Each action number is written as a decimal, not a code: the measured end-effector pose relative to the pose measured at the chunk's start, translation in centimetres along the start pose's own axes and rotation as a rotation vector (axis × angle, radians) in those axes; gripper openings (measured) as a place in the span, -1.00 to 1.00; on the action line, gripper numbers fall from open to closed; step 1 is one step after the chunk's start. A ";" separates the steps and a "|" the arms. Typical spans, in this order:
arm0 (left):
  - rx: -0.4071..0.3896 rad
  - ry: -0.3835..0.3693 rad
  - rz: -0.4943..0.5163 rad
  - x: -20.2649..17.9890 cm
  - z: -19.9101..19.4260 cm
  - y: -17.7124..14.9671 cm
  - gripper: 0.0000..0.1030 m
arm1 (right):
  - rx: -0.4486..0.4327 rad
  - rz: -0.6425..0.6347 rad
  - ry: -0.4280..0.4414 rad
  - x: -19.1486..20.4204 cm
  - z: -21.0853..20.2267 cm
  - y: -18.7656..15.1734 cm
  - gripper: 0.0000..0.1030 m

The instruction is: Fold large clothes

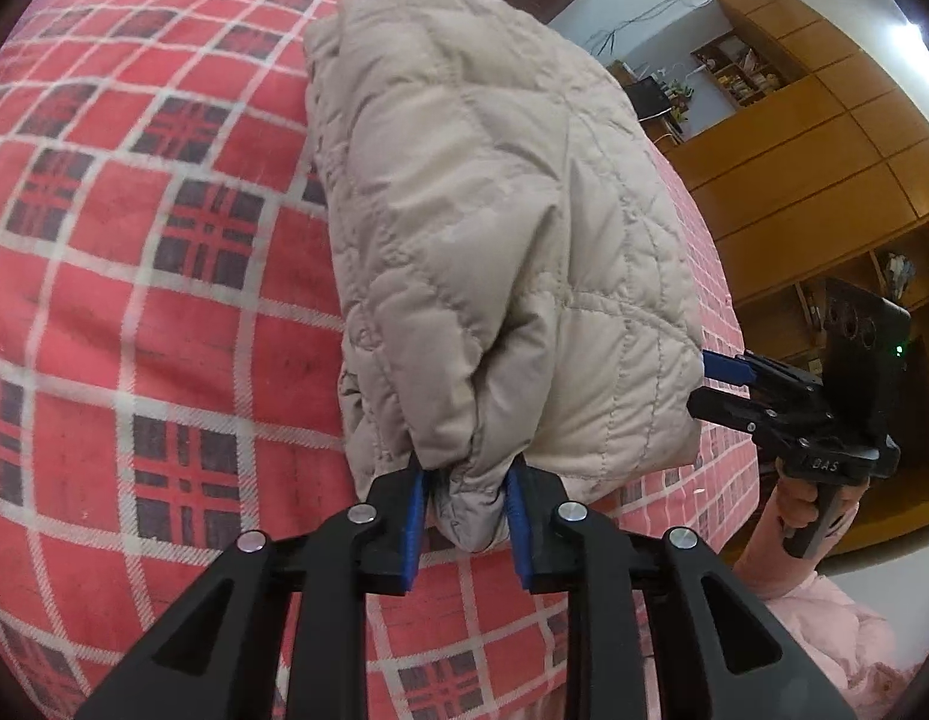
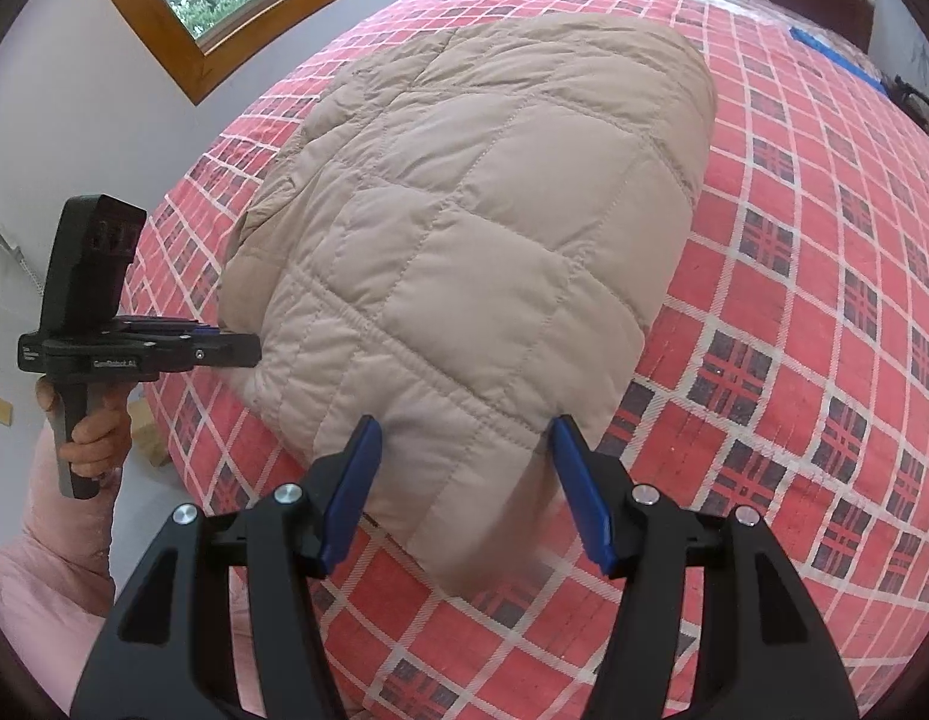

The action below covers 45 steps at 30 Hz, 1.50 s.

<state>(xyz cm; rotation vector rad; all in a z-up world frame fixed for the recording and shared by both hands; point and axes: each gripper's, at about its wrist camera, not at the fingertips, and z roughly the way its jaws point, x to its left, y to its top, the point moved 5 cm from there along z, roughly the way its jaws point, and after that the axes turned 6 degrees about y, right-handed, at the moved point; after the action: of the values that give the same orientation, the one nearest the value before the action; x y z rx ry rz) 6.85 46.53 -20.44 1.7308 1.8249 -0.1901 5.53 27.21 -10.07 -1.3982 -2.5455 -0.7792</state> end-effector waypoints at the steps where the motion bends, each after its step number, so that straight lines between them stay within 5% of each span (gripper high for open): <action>1: -0.002 0.004 0.004 0.0 0.1 0.1 -0.50 | 0.001 0.003 0.000 -0.2 0.1 -0.1 0.21; 6: -0.015 0.012 0.013 0.0 -0.2 -0.1 -0.44 | 0.001 0.014 -0.001 -0.7 0.3 -0.2 0.24; 11: -0.032 0.019 -0.008 0.4 -1.6 -0.8 -0.06 | 0.000 0.021 -0.003 -1.1 0.3 -0.2 0.25; 16: -0.085 0.006 -0.001 0.8 -4.4 -1.0 0.01 | 0.001 0.034 0.007 -1.5 0.3 -0.2 0.26; 22: -0.176 0.068 -0.015 2.1 -7.0 3.9 0.17 | 0.005 0.039 0.003 -1.5 0.2 -0.1 0.26; 26: -0.157 0.034 -0.031 2.4 -5.6 6.8 0.13 | 0.006 0.043 0.000 -1.5 0.2 -0.1 0.26; 32: -0.129 0.123 -0.038 3.7 -3.0 9.4 0.06 | 0.009 0.043 -0.002 -1.4 0.3 0.1 0.27; 40: -0.087 0.078 -0.058 5.1 -0.5 9.9 0.10 | 0.006 0.039 -0.003 -1.4 0.4 0.2 0.30; 45: -0.069 -0.074 -0.069 5.2 -0.9 9.3 0.40 | -0.006 0.042 0.004 -1.6 -0.3 0.1 0.31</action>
<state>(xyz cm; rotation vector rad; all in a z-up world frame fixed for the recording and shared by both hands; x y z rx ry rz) 15.57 52.69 -19.65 1.5940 1.8181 -0.2138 6.49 25.89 -10.40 -1.4451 -2.5044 -0.7831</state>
